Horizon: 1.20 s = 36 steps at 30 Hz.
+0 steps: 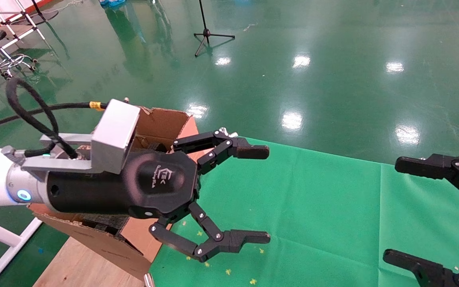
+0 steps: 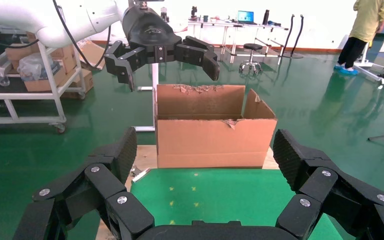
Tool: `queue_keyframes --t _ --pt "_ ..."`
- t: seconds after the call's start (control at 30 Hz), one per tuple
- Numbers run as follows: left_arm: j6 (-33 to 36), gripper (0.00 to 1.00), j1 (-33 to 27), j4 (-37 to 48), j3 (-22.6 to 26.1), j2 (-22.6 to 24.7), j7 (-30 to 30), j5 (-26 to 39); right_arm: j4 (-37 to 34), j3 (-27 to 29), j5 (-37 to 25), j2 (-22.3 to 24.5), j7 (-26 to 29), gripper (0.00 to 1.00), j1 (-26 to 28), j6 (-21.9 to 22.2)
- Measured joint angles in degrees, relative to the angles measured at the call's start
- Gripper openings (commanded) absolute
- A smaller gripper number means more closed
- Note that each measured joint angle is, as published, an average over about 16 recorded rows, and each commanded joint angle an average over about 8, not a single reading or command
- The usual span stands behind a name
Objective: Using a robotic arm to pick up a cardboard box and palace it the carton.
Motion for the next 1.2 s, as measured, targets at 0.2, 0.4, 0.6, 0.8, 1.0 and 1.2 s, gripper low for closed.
queue_keyframes --t 0.2,0.4,0.6,0.8,1.0,1.2 --pt "-0.1 1.0 -0.2 0.2 0.1 0.0 0.0 0.3 0.0 0.0 0.0 0.0 0.0 1.0 0.0 0.0" --pt "-0.2 1.0 -0.3 0.4 0.2 0.0 -0.1 0.4 0.0 0.0 0.0 0.0 0.0 1.0 0.0 0.0" --pt "-0.2 1.0 -0.4 0.5 0.3 0.1 -0.1 0.5 0.0 0.0 0.0 0.0 0.0 1.0 0.0 0.0" --pt "-0.3 1.0 -0.4 0.5 0.3 0.1 -0.1 0.6 0.0 0.0 0.0 0.0 0.0 1.0 0.0 0.0" --pt "-0.3 1.0 -0.5 0.6 0.3 0.1 -0.1 0.6 0.0 0.0 0.0 0.0 0.0 1.0 0.0 0.0" --pt "-0.3 1.0 -0.5 0.6 0.3 0.1 -0.1 0.7 0.0 0.0 0.0 0.0 0.0 1.0 0.0 0.0"
